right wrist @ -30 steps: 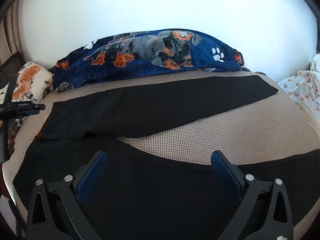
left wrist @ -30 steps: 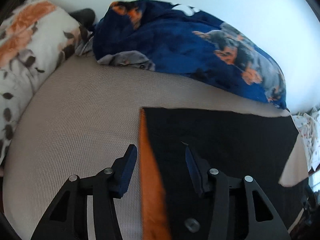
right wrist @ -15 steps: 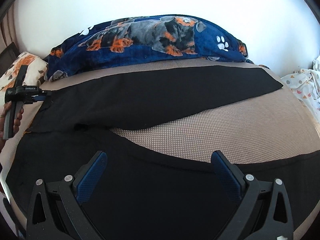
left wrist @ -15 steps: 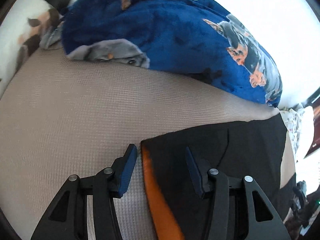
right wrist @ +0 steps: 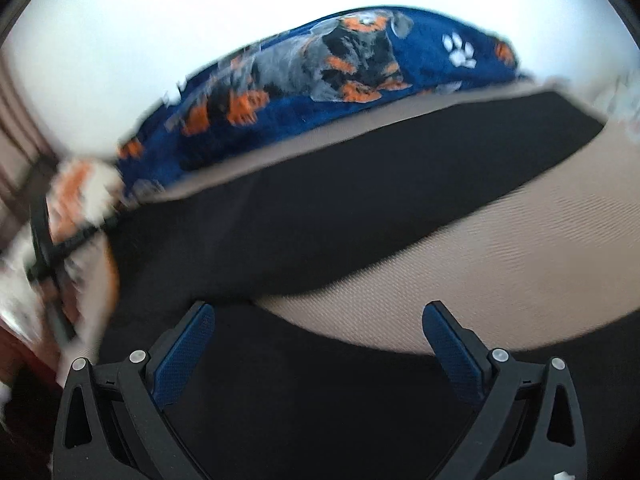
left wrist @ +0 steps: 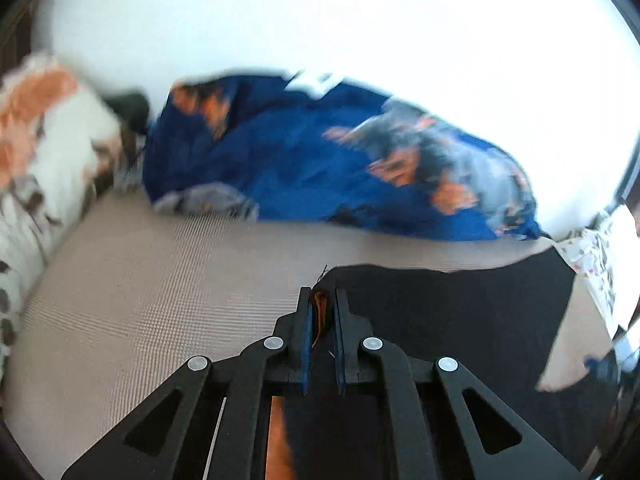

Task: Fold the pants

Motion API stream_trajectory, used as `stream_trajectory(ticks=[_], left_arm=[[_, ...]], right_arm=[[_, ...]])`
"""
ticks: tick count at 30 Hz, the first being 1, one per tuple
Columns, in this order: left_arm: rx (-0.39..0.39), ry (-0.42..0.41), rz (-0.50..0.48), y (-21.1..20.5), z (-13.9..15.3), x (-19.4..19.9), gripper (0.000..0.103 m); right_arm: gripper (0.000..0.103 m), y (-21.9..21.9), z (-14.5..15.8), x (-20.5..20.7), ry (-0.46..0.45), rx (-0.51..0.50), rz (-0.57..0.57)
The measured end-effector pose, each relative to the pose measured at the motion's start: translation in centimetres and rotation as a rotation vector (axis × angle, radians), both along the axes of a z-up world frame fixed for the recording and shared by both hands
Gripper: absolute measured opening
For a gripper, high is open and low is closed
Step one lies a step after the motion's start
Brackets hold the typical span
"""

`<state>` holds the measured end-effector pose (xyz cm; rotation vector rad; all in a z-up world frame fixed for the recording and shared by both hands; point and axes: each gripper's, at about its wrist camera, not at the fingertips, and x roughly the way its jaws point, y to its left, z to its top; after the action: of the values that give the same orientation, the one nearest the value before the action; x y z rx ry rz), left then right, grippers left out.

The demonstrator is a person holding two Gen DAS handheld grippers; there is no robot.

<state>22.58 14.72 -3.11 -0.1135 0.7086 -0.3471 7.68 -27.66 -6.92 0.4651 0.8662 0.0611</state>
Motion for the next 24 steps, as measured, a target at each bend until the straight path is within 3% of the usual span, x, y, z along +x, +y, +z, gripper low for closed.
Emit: stream_trajectory(ticks=[3, 6, 11, 17, 20, 21, 23, 24], left_arm=[[0.014, -0.085, -0.016, -0.9, 1.7, -4.1, 0.009], [0.006, -0.149, -0.017, -1.2, 2.6, -8.7, 0.009], [-0.046, -0.174, -0.003, -1.0, 2.1, -14.4, 0.01], [-0.101, -0.123, 0.013, -1.1, 0.6, -18.1, 0.01], [-0.107, -0.101, 0.013, -1.2, 0.2, -18.5, 0.01], [-0.111, -0.092, 0.013, -1.2, 0.1, -18.4, 0.01], [-0.113, -0.083, 0.013, -1.2, -0.1, -18.4, 0.011], [-0.108, -0.073, 0.017, -1.2, -0.2, -18.3, 0.011]], right_arm=[[0.103, -2.4, 0.4, 2.1, -0.006, 0.189, 0.008], [0.103, -3.4, 0.7, 4.6, -0.005, 0.317, 0.036], [0.103, -4.3, 0.6, 9.3, 0.041, 0.439, 0.075], [0.101, -6.2, -1.4, 14.3, 0.118, 0.523, -0.021], [0.085, -6.3, -3.2, 16.4, 0.173, 0.548, -0.057], [0.071, -6.1, -3.9, 17.3, 0.195, 0.546, -0.057], [0.054, -5.7, -5.5, 18.7, 0.254, 0.536, -0.035], [0.036, -5.8, -6.2, 18.9, 0.266, 0.55, -0.043]])
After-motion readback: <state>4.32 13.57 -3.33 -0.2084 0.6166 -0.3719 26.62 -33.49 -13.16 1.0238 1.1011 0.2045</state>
